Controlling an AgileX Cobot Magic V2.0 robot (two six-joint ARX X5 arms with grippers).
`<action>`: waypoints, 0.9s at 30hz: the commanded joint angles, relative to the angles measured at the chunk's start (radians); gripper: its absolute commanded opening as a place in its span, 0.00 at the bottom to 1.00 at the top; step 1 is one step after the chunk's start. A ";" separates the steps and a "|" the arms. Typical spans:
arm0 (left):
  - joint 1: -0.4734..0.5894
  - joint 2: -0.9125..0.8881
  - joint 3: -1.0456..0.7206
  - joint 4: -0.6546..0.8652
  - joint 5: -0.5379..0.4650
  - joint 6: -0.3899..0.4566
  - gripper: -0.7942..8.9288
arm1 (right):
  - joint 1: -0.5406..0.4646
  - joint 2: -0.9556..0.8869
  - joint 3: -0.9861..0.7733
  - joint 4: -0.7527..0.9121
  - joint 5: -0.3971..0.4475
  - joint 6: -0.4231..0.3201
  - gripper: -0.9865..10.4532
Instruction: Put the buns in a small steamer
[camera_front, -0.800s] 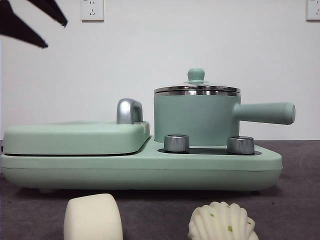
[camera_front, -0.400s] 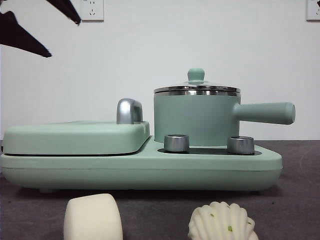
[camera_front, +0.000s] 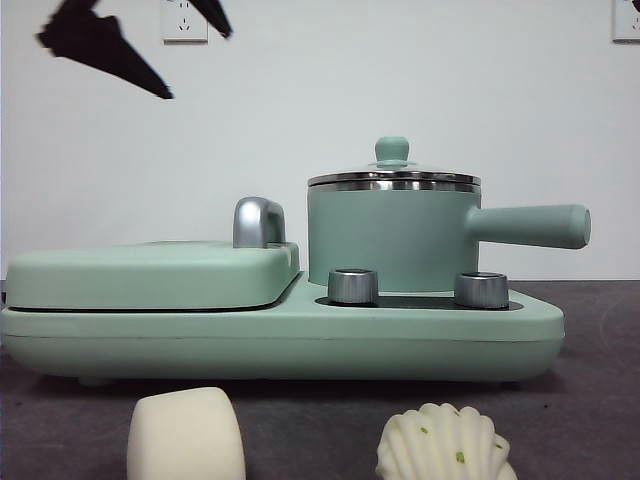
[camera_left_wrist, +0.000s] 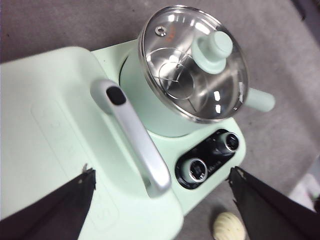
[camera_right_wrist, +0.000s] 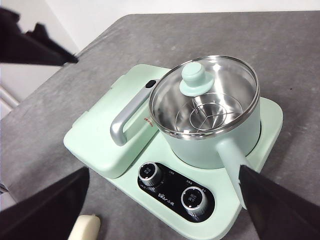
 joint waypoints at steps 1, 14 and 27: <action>-0.028 0.095 0.137 -0.053 -0.035 0.049 0.53 | 0.003 0.003 0.015 0.009 -0.003 0.003 0.50; -0.168 0.527 0.742 -0.274 -0.149 0.080 0.53 | 0.003 0.003 0.015 0.009 -0.003 0.003 0.50; -0.325 0.699 0.871 -0.245 -0.248 0.161 0.52 | 0.003 0.003 0.015 0.006 -0.003 0.003 0.50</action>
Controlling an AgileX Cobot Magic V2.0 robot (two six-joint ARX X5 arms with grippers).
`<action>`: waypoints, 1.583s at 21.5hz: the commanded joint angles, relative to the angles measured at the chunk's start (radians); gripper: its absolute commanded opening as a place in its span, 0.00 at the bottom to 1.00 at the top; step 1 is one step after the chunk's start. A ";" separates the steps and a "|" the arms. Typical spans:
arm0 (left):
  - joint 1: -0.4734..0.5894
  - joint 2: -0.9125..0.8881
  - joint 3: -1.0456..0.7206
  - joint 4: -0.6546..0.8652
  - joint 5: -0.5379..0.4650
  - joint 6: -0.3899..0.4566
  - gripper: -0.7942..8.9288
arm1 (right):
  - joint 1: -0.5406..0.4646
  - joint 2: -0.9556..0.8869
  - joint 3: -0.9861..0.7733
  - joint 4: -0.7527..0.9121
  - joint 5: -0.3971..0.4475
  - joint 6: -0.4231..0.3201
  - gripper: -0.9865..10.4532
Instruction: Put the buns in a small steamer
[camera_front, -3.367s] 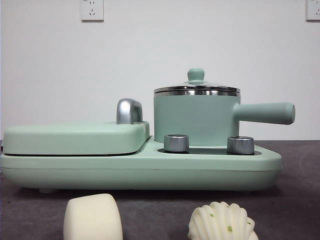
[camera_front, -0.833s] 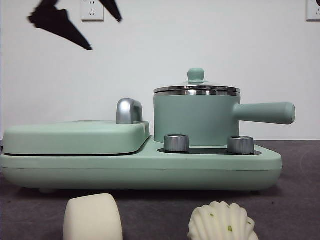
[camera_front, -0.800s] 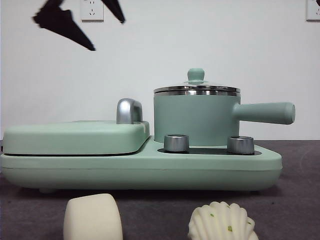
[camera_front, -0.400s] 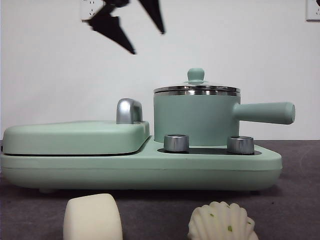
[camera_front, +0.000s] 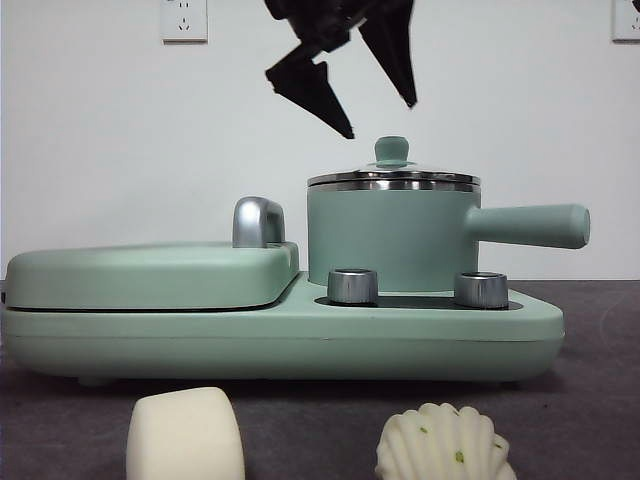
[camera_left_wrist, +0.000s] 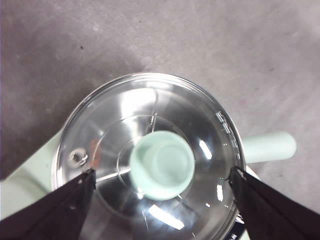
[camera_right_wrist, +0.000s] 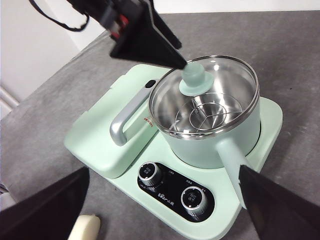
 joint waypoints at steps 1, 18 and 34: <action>-0.030 0.030 0.032 0.006 -0.032 0.042 0.52 | 0.003 0.003 0.015 0.005 -0.003 0.002 0.50; -0.044 0.084 0.034 0.019 -0.042 0.068 0.17 | 0.003 0.003 0.015 0.002 -0.003 0.025 0.50; 0.085 -0.026 0.271 -0.214 -0.102 0.063 0.17 | 0.308 0.191 0.213 -0.241 0.112 0.106 0.50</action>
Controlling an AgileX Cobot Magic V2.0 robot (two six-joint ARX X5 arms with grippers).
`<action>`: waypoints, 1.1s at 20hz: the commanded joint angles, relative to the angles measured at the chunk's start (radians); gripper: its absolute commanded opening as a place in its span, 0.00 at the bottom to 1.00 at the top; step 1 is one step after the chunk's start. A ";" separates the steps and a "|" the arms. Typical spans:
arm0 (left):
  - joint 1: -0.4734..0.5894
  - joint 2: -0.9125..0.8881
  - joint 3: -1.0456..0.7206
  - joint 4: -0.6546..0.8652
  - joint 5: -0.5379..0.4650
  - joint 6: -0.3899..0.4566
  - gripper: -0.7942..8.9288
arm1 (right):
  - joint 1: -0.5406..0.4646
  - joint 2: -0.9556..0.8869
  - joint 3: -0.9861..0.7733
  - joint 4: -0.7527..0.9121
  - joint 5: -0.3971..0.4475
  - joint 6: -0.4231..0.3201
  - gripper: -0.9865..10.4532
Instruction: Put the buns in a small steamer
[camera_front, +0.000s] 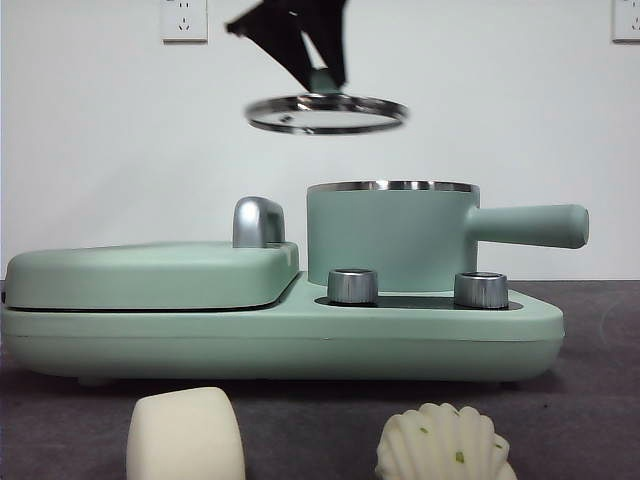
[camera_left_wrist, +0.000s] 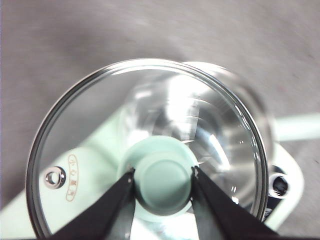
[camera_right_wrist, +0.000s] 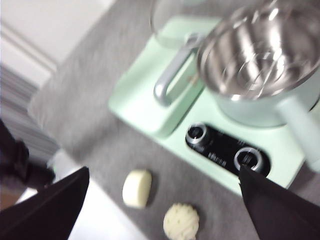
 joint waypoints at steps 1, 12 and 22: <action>0.046 -0.060 0.042 0.014 0.002 0.006 0.17 | 0.160 0.074 0.028 0.011 0.113 0.044 0.50; 0.292 -0.117 0.041 -0.010 0.002 -0.016 0.17 | 0.688 0.566 0.029 0.263 0.360 0.190 0.50; 0.344 -0.117 0.041 -0.011 0.003 -0.023 0.17 | 0.763 0.851 0.029 0.336 0.356 0.185 0.50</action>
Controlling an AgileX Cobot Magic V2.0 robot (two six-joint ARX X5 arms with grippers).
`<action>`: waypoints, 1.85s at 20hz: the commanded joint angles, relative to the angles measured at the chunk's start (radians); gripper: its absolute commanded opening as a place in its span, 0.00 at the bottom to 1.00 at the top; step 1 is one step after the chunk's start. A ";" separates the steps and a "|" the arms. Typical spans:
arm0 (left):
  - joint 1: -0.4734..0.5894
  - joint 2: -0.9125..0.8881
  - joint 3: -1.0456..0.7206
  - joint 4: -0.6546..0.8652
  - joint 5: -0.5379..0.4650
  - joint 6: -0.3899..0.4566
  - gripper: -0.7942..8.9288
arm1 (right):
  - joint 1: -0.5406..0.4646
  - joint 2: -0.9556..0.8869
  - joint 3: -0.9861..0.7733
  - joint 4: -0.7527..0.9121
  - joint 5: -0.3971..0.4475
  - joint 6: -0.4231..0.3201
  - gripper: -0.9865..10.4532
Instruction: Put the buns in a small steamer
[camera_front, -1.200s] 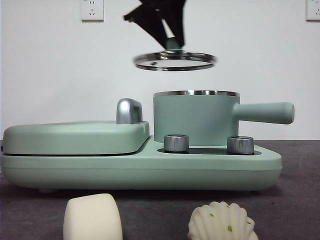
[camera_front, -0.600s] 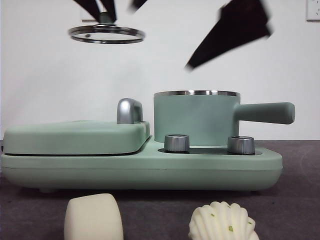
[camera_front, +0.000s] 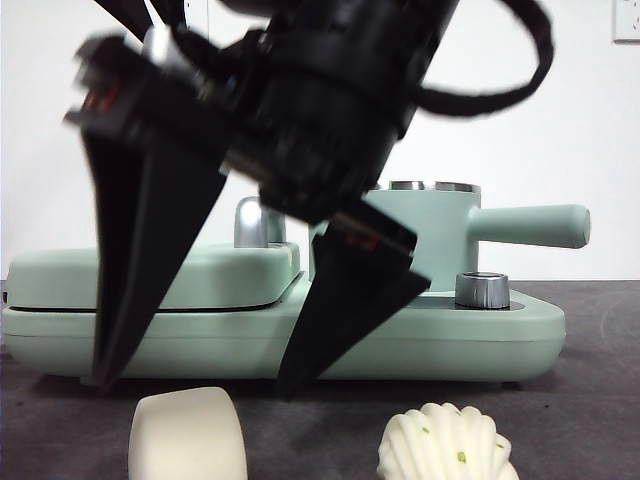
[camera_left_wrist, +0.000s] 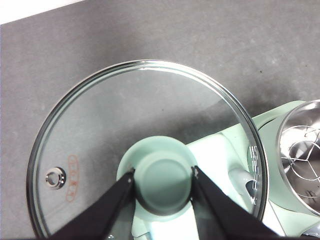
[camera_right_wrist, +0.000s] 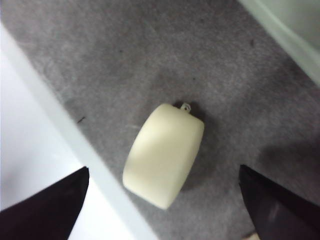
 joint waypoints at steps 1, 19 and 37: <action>-0.003 0.003 0.041 0.019 0.004 -0.007 0.17 | 0.021 0.051 0.018 0.020 -0.001 0.000 0.50; -0.002 0.003 0.041 0.021 0.004 -0.003 0.17 | -0.123 0.095 0.563 -0.484 0.070 -0.183 0.21; 0.005 0.005 0.039 0.022 0.004 -0.003 0.17 | -0.527 0.380 0.839 -0.530 0.066 -0.275 0.21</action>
